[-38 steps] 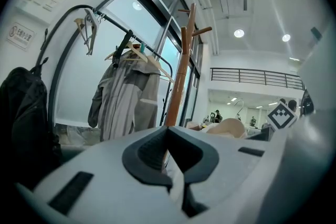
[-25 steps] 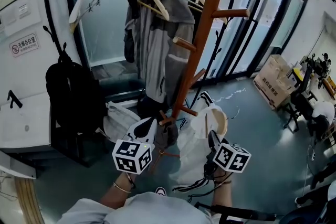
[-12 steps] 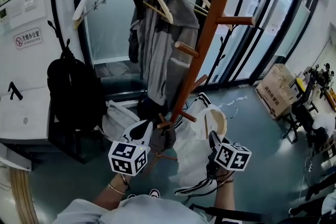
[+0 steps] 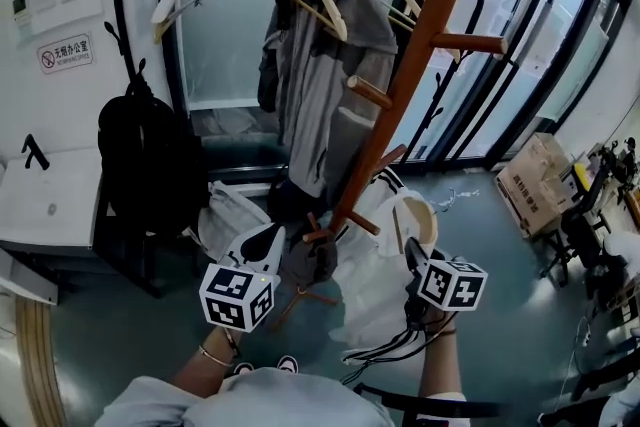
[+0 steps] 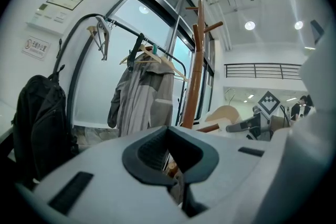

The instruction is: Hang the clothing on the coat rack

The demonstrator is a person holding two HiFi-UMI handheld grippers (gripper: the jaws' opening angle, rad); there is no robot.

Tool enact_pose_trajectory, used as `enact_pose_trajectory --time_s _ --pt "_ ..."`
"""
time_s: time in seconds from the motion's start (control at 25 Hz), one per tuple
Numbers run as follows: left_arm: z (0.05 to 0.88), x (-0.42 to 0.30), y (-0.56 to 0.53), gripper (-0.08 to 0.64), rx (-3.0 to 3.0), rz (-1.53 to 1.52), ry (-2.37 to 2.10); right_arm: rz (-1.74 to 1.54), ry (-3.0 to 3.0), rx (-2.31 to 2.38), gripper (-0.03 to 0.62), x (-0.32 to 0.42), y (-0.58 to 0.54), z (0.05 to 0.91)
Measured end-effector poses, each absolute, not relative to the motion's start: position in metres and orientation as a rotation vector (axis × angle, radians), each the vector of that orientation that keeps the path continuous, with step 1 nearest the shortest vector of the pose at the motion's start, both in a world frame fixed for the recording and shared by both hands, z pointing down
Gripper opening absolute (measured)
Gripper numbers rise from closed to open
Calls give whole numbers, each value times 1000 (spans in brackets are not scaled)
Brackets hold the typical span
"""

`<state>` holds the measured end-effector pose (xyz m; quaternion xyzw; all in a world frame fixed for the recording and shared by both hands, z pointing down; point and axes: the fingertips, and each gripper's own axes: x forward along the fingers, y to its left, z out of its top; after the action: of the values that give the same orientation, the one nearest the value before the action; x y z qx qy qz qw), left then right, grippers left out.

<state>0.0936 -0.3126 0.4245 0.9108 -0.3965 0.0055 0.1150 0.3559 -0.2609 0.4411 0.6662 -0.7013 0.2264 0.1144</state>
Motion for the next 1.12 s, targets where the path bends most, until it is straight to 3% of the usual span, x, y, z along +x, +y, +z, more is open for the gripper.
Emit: enact_pose_trajectory --time_s 1.12 --pt "426 61 -322 8 2592 26 -1326 399 -2088 1628 37 342 -314 420"
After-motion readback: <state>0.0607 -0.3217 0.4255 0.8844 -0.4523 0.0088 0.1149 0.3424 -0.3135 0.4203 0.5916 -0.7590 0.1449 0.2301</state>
